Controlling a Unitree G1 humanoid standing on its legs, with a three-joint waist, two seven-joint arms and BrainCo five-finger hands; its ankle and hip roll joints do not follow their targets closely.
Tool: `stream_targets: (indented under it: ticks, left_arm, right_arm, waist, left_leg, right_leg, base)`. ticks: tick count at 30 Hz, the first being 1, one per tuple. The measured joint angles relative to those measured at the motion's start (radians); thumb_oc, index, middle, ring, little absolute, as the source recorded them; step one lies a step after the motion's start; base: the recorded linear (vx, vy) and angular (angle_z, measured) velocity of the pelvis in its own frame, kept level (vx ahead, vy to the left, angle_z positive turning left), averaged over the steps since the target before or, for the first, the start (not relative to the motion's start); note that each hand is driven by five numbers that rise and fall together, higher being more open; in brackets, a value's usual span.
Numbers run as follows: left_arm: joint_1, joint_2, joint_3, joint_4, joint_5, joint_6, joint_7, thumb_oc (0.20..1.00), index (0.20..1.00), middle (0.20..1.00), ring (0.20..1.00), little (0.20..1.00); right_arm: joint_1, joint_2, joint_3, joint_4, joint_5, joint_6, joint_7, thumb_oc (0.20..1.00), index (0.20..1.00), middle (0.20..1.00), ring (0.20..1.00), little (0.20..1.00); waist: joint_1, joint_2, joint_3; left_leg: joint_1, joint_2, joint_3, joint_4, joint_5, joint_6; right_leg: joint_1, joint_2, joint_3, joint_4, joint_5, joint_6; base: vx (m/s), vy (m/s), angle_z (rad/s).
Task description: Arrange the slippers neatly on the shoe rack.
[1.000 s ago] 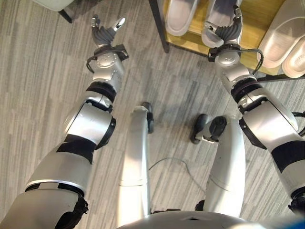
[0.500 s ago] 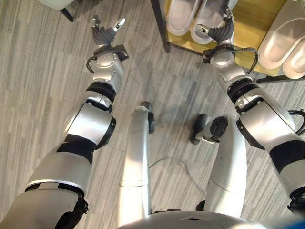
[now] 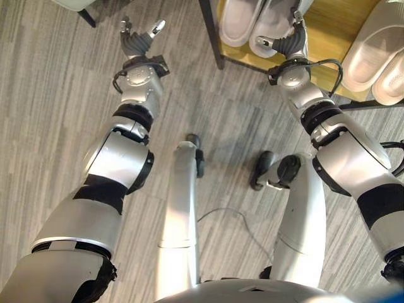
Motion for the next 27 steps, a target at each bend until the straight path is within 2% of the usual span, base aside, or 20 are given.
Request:
stream_targets:
  ticks: [5,7,11,14,18,22,27]
  left_arm:
    - [0.028,-0.028,0.023,-0.043,0.008,-0.005,0.003,1.000,1.000,1.000,1.000,1.000]
    - [0.035,-0.032,0.039,-0.045,0.033,-0.006,0.005,1.000,1.000,1.000,1.000,1.000]
    - [0.118,-0.044,0.083,-0.136,0.042,-0.021,0.027,1.000,1.000,1.000,1.000,1.000]
    - [0.256,-0.067,0.125,-0.256,0.086,-0.044,0.043,1.000,1.000,1.000,1.000,1.000]
    - [0.322,-0.107,0.133,-0.280,0.154,-0.048,0.057,1.000,1.000,1.000,1.000,1.000]
    - [0.415,-0.120,0.162,-0.348,0.187,-0.069,0.059,1.000,1.000,1.000,1.000,1.000]
    - [0.487,-0.116,0.156,-0.353,0.195,-0.083,0.060,1.000,1.000,1.000,1.000,1.000]
  right_arm:
    - [0.003,-0.023,-0.046,-0.050,-0.147,0.024,-0.046,1.000,1.000,1.000,1.000,1.000]
    - [0.004,-0.025,-0.062,-0.062,-0.167,0.025,-0.062,1.000,1.000,1.000,1.000,1.000]
    - [0.051,-0.028,-0.156,-0.151,-0.203,0.028,-0.089,1.000,1.000,1.000,1.000,1.000]
    - [0.141,-0.044,-0.191,-0.299,-0.324,0.031,-0.135,1.000,1.000,1.000,1.000,1.000]
    - [0.157,-0.048,-0.215,-0.370,-0.460,0.029,-0.179,1.000,1.000,1.000,1.000,1.000]
    - [0.223,-0.043,-0.247,-0.473,-0.531,0.006,-0.187,1.000,1.000,1.000,1.000,1.000]
    - [0.392,-0.029,-0.262,-0.407,-0.556,0.002,-0.183,1.000,1.000,1.000,1.000,1.000]
  waist:
    - [0.000,0.000,-0.001]
    - [-0.001,0.000,-0.001]
    - [-0.004,0.000,-0.001]
    - [-0.005,0.000,-0.001]
    - [-0.008,0.000,-0.001]
    - [-0.022,-0.001,-0.001]
    - [-0.032,-0.009,-0.049]
  left_leg:
    - [0.003,0.002,0.010,-0.138,0.067,0.008]
    - [0.004,0.004,0.011,-0.164,0.077,0.009]
    - [0.010,0.006,0.014,-0.181,0.081,0.011]
    - [0.031,0.006,0.015,-0.219,0.085,0.017]
    - [0.057,0.006,0.017,-0.277,0.108,0.023]
    - [0.111,0.006,0.018,-0.306,0.111,0.022]
    - [0.140,0.007,0.018,-0.301,0.099,0.028]
  right_leg:
    - [-0.001,0.009,-0.017,-0.134,0.067,0.011]
    - [0.002,0.013,-0.024,-0.164,0.083,0.011]
    - [0.015,0.015,-0.029,-0.195,0.090,0.017]
    - [0.038,0.017,-0.035,-0.235,0.099,0.025]
    - [0.069,0.020,-0.047,-0.298,0.125,0.029]
    - [0.127,0.022,-0.052,-0.332,0.128,0.037]
    - [0.159,0.026,-0.050,-0.342,0.128,0.045]
  base:
    - [-0.08,0.033,-0.03]
    - [-0.04,0.028,-0.06]
    - [-0.04,0.031,-0.04]
    - [-0.06,0.012,-0.01]
    - [-0.06,0.000,-0.01]
    - [-0.04,-0.002,-0.01]
    - [-0.03,0.012,-0.04]
